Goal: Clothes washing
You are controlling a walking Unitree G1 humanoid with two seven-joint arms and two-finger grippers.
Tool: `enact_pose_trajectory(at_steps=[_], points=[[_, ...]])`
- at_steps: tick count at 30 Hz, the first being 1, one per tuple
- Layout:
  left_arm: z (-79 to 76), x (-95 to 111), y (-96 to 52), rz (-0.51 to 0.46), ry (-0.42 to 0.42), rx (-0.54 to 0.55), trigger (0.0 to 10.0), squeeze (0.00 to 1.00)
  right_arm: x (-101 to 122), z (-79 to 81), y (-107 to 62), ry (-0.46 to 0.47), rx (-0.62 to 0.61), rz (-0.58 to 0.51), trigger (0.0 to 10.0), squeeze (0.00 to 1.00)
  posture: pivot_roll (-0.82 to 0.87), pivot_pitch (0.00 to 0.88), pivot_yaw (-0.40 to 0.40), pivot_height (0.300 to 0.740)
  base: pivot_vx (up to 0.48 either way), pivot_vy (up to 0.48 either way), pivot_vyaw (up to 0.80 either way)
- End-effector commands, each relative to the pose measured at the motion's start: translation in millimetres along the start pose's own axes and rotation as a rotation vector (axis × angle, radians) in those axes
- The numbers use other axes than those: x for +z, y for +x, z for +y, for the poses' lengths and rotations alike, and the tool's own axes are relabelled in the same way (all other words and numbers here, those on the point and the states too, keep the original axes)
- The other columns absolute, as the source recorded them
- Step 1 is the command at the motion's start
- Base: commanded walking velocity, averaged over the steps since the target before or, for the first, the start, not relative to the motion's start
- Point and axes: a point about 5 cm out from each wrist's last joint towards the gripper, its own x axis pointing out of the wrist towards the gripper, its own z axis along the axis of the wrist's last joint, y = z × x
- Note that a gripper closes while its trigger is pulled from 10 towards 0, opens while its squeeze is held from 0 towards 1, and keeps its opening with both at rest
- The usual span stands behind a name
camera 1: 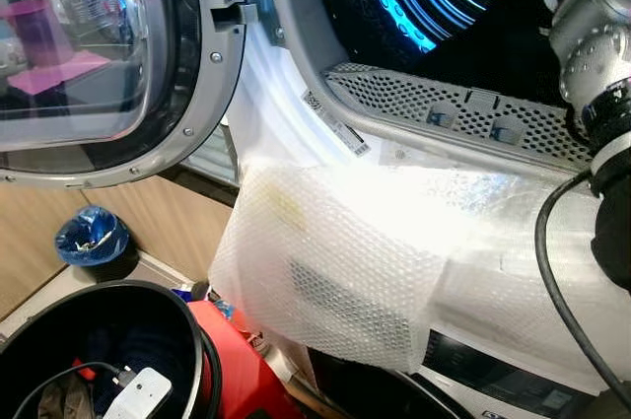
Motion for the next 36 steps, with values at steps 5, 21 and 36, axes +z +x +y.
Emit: enact_pose_trajectory(at_steps=[5, 21, 36], points=[[-4.2, -5, 2.4, 0.028, 0.003, -0.016, 10.0, 0.00, 40, -15.7, -0.2, -0.275, -0.063, -0.113, 10.0, 0.00, 0.07, 0.077, 0.036, 0.740, 0.000, 0.000, 0.00], [-12.8, -6, 11.7, 0.042, 0.006, -0.052, 10.0, 0.00, 19, 0.4, -5.2, 0.061, 0.167, 0.230, 10.0, 0.00, 0.01, 0.064, 0.004, 0.740, 0.000, 0.000, 0.00], [-21.1, -3, 21.6, 0.037, -0.008, -0.065, 10.0, 0.00, -26, -30.4, -58.7, 0.162, 0.016, 0.403, 10.0, 0.00, -0.02, 0.088, -0.026, 0.740, 0.000, 0.000, 0.00]])
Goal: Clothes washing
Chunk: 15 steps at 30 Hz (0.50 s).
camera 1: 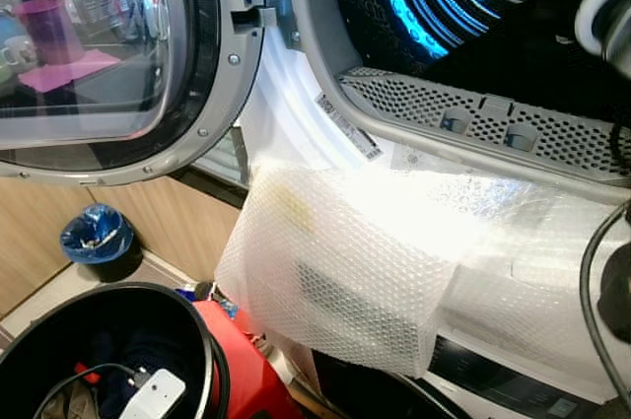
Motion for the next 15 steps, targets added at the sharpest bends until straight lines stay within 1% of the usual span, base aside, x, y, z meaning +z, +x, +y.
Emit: enact_pose_trajectory(at_steps=[1, 2, 5, 6, 7, 8, 9, 10, 11, 13, 14, 15], points=[[-8.7, -3, 5.3, 0.012, 0.001, -0.031, 10.0, 0.00, 8, -1.1, -8.4, 0.058, -0.004, -0.027, 10.0, 0.00, -0.02, 0.088, -0.029, 0.740, 0.000, 0.000, 0.00], [-9.0, -3, 5.5, 0.011, 0.001, -0.031, 10.0, 0.00, 7, -3.3, -11.4, 0.106, -0.010, -0.032, 10.0, 0.00, -0.02, 0.089, -0.031, 0.740, 0.000, 0.000, 0.00], [-9.4, -3, 6.0, 0.009, -0.008, -0.029, 10.0, 0.00, 0, -12.2, -20.2, 0.039, -0.059, -0.026, 10.0, 0.00, -0.02, 0.090, -0.031, 0.740, 0.000, 0.000, 0.00], [-9.4, -4, 6.2, 0.009, -0.009, -0.029, 10.0, 0.00, -6, -14.7, -26.4, 0.038, -0.043, 0.002, 10.0, 0.00, -0.02, 0.093, -0.030, 0.740, 0.000, 0.000, 0.00], [-9.2, -4, 6.2, 0.010, -0.009, -0.029, 10.0, 0.00, -7, -14.6, -29.9, 0.043, -0.019, 0.013, 10.0, 0.00, -0.02, 0.093, -0.030, 0.740, 0.000, 0.000, 0.00], [-8.8, -4, 6.1, 0.011, -0.009, -0.029, 10.0, 0.00, -3, -13.7, -35.0, 0.028, 0.020, 0.000, 10.0, 0.00, -0.02, 0.093, -0.028, 0.740, 0.000, 0.000, 0.00], [-8.8, -4, 6.1, 0.011, -0.009, -0.029, 10.0, 0.00, -3, -13.7, -35.0, 0.028, 0.020, 0.000, 10.0, 0.00, -0.02, 0.093, -0.028, 0.740, 0.000, 0.000, 0.00], [-8.2, -4, 6.2, 0.012, -0.009, -0.028, 10.0, 0.00, 5, -11.5, -44.7, 0.012, 0.088, -0.031, 10.0, 0.00, -0.03, 0.094, -0.028, 0.740, 0.000, 0.000, 0.00], [-8.0, -4, 6.3, 0.013, -0.009, -0.028, 10.0, 0.00, 7, -10.5, -48.1, 0.013, 0.108, -0.039, 10.0, 0.00, -0.03, 0.093, -0.028, 0.740, 0.000, 0.000, 0.00], [-7.4, -4, 6.9, 0.013, -0.007, -0.029, 10.0, 0.00, 13, -7.7, -58.8, -0.058, 0.178, -0.076, 10.0, 0.00, -0.03, 0.093, -0.028, 0.740, 0.000, 0.000, 0.00], [-7.0, -3, 7.4, 0.012, -0.005, -0.029, 10.0, 0.00, 13, -5.3, -65.8, -0.141, 0.227, -0.086, 10.0, 0.00, -0.04, 0.093, -0.028, 0.740, 0.000, 0.000, 0.00], [-6.9, -3, 7.5, 0.011, -0.005, -0.029, 10.0, 0.00, 12, -4.8, -67.2, -0.163, 0.237, -0.084, 10.0, 0.00, -0.04, 0.093, -0.028, 0.740, 0.000, 0.000, 0.00]])
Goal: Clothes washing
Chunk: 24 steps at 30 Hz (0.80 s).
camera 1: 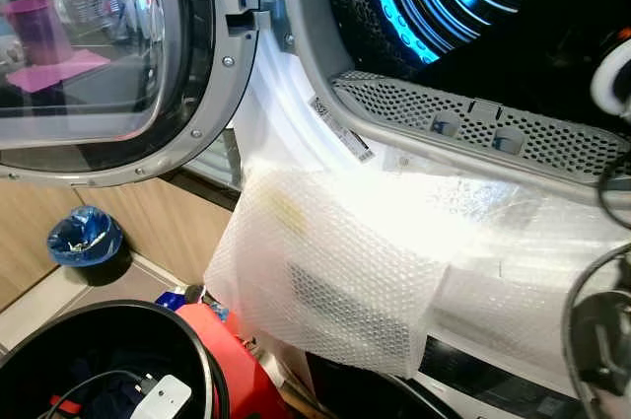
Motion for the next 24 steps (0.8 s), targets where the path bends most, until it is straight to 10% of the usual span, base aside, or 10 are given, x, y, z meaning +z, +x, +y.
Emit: enact_pose_trajectory(at_steps=[1, 13, 17, 24], points=[[-3.8, 0, 3.0, 0.009, 0.010, -0.017, 10.0, 0.00, -4, 10.4, -2.9, -0.053, 0.074, 0.017, 10.0, 0.00, -0.04, 0.093, -0.028, 0.740, 0.000, 0.000, 0.00], [-3.8, 0, 4.3, 0.006, 0.004, -0.017, 10.0, 0.00, 0, 40.5, -31.9, -0.105, 0.459, -0.144, 10.0, 0.00, -0.03, 0.091, -0.028, 0.740, 0.000, 0.000, 0.00], [-3.2, 0, 3.6, 0.004, 0.003, -0.013, 10.0, 0.00, 5, 62.7, -60.3, -0.046, 0.747, -0.404, 10.0, 0.00, -0.01, 0.091, -0.028, 0.740, 0.000, 0.000, 0.00], [-0.6, 0, 2.7, 0.004, 0.008, -0.007, 10.0, 0.00, -26, 96.2, -84.4, 0.006, 1.117, -0.321, 10.0, 0.00, -0.01, 0.085, -0.026, 0.740, 0.000, 0.000, 0.00]])
